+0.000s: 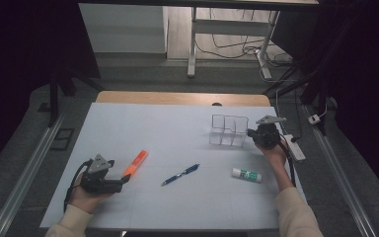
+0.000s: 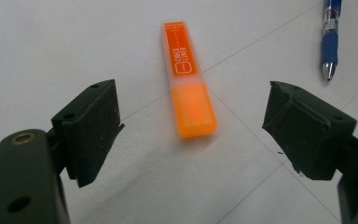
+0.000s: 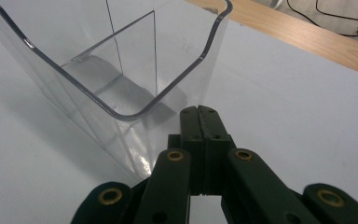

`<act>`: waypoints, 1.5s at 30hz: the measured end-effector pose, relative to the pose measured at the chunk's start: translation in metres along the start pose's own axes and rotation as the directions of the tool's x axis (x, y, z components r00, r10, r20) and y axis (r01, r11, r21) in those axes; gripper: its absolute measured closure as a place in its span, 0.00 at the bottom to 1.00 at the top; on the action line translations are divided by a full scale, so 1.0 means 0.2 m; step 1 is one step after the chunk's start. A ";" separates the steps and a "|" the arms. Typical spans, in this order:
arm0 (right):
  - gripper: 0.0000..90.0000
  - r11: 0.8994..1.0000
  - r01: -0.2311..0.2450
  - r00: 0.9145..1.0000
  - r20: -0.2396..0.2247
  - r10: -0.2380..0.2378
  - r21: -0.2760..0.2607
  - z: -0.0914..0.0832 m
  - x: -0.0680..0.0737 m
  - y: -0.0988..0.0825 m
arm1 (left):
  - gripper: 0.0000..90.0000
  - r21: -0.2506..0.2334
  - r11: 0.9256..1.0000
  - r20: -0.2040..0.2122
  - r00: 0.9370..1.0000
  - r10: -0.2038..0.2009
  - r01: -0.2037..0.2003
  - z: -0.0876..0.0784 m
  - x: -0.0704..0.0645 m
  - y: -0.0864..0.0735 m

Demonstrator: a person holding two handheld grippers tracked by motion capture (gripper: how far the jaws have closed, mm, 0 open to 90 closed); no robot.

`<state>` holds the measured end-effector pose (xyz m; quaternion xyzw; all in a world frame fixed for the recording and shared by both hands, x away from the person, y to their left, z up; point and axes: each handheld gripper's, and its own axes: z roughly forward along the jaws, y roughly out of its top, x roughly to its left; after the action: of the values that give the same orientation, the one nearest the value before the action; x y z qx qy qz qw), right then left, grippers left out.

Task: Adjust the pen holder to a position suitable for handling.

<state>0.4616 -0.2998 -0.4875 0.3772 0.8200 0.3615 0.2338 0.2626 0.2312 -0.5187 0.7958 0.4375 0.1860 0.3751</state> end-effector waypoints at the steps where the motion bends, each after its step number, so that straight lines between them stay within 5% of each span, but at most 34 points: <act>1: 0.99 1.000 0.001 1.000 -0.002 -0.001 -0.001 0.00 0.00 0.00 | 0.21 0.000 1.000 0.000 1.000 0.000 0.000 0.00 0.00 0.00; 45: 0.99 0.998 0.065 0.997 -0.045 -0.065 0.009 0.17 0.24 0.18 | 0.21 0.004 1.000 0.000 1.000 -0.008 0.008 0.00 0.00 -0.01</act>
<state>0.4715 -0.2322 -0.4861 0.3435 0.8386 0.3578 0.2252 0.2624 0.2322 -0.5203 0.7948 0.4409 0.1839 0.3742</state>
